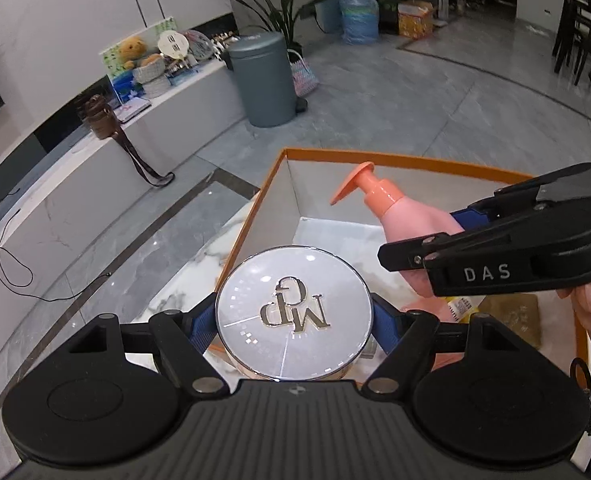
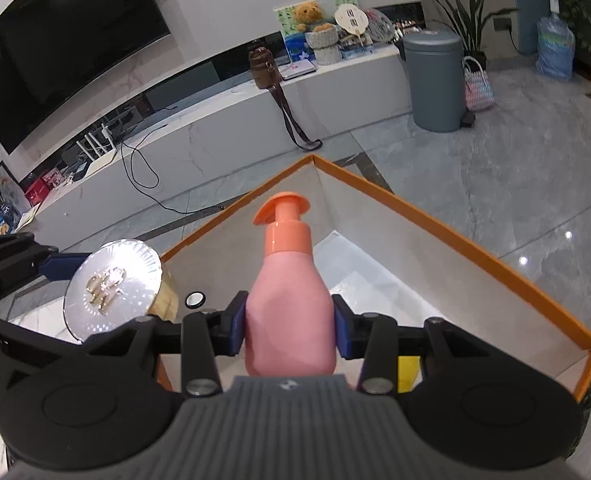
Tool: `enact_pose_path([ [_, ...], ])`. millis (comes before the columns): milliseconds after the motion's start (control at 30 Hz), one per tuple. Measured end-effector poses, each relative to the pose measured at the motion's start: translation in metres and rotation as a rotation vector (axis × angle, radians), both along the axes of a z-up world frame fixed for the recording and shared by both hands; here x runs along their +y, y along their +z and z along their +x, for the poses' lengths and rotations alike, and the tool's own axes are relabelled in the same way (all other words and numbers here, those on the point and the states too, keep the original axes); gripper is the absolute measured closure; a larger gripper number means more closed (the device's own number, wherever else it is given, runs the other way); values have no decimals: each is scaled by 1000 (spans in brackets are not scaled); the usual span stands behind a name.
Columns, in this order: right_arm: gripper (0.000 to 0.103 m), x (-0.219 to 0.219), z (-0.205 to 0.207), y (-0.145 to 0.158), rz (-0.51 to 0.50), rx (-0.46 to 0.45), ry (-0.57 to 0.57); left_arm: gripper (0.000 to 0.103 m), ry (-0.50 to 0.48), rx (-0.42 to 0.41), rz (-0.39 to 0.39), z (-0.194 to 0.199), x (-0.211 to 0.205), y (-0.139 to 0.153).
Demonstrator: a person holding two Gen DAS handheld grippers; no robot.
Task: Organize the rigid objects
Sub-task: 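Carry white compact and pink pump bottle with both tools over orange box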
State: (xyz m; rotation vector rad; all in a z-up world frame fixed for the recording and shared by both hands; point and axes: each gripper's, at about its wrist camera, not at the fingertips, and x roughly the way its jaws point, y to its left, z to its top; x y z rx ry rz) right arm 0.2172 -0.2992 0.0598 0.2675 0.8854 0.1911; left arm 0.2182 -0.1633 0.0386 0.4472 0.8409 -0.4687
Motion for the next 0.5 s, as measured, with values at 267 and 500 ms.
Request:
enact_pose_path([
  [267, 61, -2, 17, -19, 58, 66, -45, 15, 0, 37, 6, 20, -1, -12],
  [500, 61, 1, 26, -28, 37, 99, -86, 15, -14, 63, 21, 33, -7, -25],
])
